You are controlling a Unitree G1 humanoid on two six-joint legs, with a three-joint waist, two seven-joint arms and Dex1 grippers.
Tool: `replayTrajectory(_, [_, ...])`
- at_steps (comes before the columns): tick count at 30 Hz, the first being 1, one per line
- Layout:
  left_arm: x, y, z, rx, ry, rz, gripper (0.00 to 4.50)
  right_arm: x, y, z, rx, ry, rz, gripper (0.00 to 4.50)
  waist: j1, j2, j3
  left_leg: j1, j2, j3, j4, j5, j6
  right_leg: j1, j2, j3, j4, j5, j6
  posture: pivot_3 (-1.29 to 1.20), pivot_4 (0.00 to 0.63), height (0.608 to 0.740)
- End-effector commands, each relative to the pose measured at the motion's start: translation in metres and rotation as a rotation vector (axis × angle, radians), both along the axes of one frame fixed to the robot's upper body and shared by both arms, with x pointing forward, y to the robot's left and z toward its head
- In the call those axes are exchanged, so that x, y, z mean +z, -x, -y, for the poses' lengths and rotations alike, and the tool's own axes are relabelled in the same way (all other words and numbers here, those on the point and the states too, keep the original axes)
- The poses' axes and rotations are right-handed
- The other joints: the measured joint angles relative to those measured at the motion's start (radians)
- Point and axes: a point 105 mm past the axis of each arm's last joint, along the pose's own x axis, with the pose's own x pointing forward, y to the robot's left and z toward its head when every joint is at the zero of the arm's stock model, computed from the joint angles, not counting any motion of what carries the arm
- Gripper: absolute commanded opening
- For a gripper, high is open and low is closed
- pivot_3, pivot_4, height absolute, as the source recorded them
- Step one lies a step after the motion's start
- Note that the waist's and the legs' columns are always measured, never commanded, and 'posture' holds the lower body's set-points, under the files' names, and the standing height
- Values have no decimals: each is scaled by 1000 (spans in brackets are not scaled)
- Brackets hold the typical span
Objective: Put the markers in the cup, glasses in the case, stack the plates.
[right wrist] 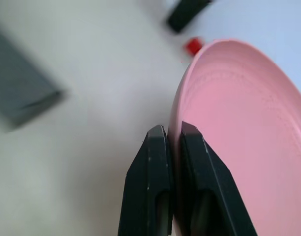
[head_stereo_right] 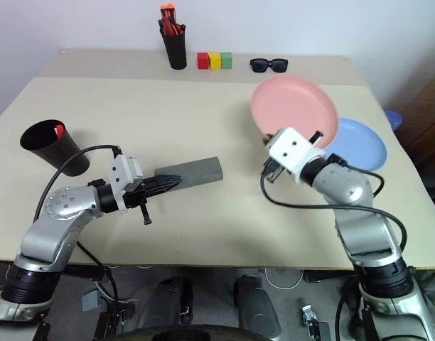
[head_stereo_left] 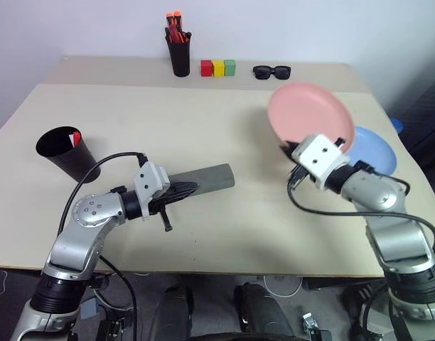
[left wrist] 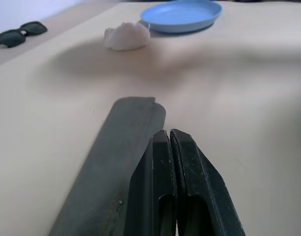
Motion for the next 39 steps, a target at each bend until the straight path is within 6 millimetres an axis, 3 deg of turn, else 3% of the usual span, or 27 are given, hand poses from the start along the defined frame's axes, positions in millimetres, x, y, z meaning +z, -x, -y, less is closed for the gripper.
replayTrajectory(1, [9, 2, 11, -32, 25, 38, 0, -9, -21, 68, -271, 40, -23, 54, 3, 0, 0, 0, 0, 0, 0, 0, 0, 0, 0, 0, 0, 0, 0, 0, 150, 722])
replayTrajectory(3, [10, 2, 16, -41, 37, 40, 0, -22, -29, 88, -336, 30, -60, 54, 1, 0, 0, 0, -1, 0, 0, 0, 0, 1, -1, 0, -1, -1, -1, 0, 150, 722])
replayTrajectory(7, [12, 3, 25, -54, 66, 43, 0, -41, -40, 106, -360, 81, -87, 54, -13, 2, 1, 1, 0, 1, 0, 0, 0, 0, 0, 1, 0, 0, 0, 0, 150, 722])
replayTrajectory(14, [13, 8, 36, -61, 92, 48, 0, -40, -59, 114, -348, 56, -65, 54, -33, 4, 1, 1, 0, 1, -1, 0, 0, 0, 0, 2, 0, 0, 1, 0, 150, 722])
replayTrajectory(17, [11, 11, 35, -53, 98, 44, 0, -36, -62, 107, -307, 20, -62, 993, -31, 4, 1, 1, 0, 1, -1, 0, 0, 0, 0, 2, 0, 0, 1, 0, 150, 722])
replayTrajectory(22, [11, 9, 31, -35, 98, 42, 0, -19, -63, 95, -250, 26, -6, 3488, -31, 4, 1, 1, 0, 1, -1, 0, 0, 0, 0, 2, 0, 0, 1, 0, 150, 722])
replayTrajectory(25, [10, 7, 27, -18, 91, 44, 0, -14, -63, 75, -181, 15, 8, 3488, -31, 4, 1, 1, 0, 1, -1, 0, 0, 0, 0, 2, 1, 0, 1, 0, 150, 722])
replayTrajectory(31, [12, 0, 21, 11, 90, 52, 0, -33, -80, 23, -61, -98, -70, 3488, -33, 4, 1, 2, 0, 1, -1, 0, 0, 0, 1, 2, 2, 0, 1, 0, 150, 722])
replayTrajectory(36, [14, -2, 17, 34, 87, 65, 0, -47, -110, 2, -100, -89, -81, 3488, -33, 4, 1, 2, 0, 2, -1, 0, 0, 0, 0, 2, 2, 0, 0, 0, 150, 722])
replayTrajectory(39, [14, 0, 13, 56, 85, 70, 0, -49, -125, 5, -181, -21, -46, 3488, -33, 4, 1, 2, 0, 2, -1, 0, 0, 0, 0, 2, 2, 0, 0, 0, 150, 722])
